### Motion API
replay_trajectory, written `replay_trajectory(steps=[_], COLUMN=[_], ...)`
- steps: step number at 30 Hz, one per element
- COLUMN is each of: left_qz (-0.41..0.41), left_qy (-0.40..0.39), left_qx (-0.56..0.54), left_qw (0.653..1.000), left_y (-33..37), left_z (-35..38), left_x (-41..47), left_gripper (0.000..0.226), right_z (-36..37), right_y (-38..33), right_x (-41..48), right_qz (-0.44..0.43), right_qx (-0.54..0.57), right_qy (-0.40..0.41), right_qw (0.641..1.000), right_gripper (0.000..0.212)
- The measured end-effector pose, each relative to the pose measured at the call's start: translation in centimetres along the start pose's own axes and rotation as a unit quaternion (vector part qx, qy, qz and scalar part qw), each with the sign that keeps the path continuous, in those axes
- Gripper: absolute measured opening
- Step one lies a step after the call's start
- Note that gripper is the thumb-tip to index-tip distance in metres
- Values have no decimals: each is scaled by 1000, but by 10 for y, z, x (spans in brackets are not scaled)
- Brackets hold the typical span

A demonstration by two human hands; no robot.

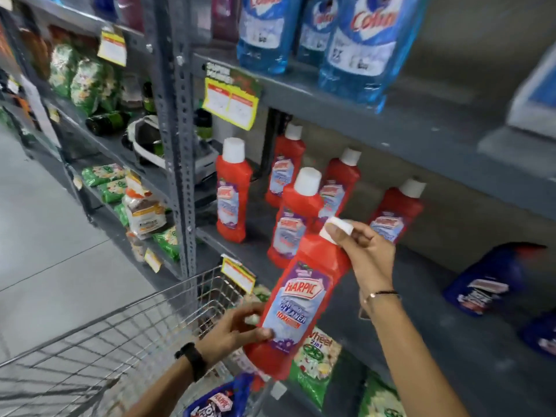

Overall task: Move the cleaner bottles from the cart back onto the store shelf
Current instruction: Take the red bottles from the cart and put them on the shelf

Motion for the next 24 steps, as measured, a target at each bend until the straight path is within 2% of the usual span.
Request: replay_trajectory(steps=[4, 8, 12, 21, 23, 24], left_qz=[25, 42, 41, 50, 65, 75], left_qy=[-49, -84, -74, -62, -48, -32], left_qx=[74, 120, 144, 109, 84, 60], left_qw=[996, 988, 986, 991, 993, 995], left_y=[-2, -11, -20, -24, -25, -24], left_z=[58, 99, 108, 113, 113, 110], left_x=[69, 125, 161, 173, 169, 164], left_gripper=[39, 38, 44, 49, 54, 55], right_z=[-66, -95, -105, -109, -107, -109], right_y=[-18, -14, 2, 14, 18, 16], right_x=[11, 17, 30, 43, 34, 27], right_qz=[-78, -115, -107, -80, -76, -96], right_qx=[-23, -72, -104, -103, -130, -161], right_qy=[43, 52, 61, 55, 90, 144], right_qw=[996, 989, 987, 990, 984, 972], right_gripper=[25, 32, 35, 36, 51, 60])
Point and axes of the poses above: each hand's wrist, its own x-axis towards the middle knuckle, its own z-axis out of the palm, y = z × x, the point moved 6 cm from there along x, towards the middle knuckle, and after that the axes turned 13 degrees about -x, right-handed, at the moved point
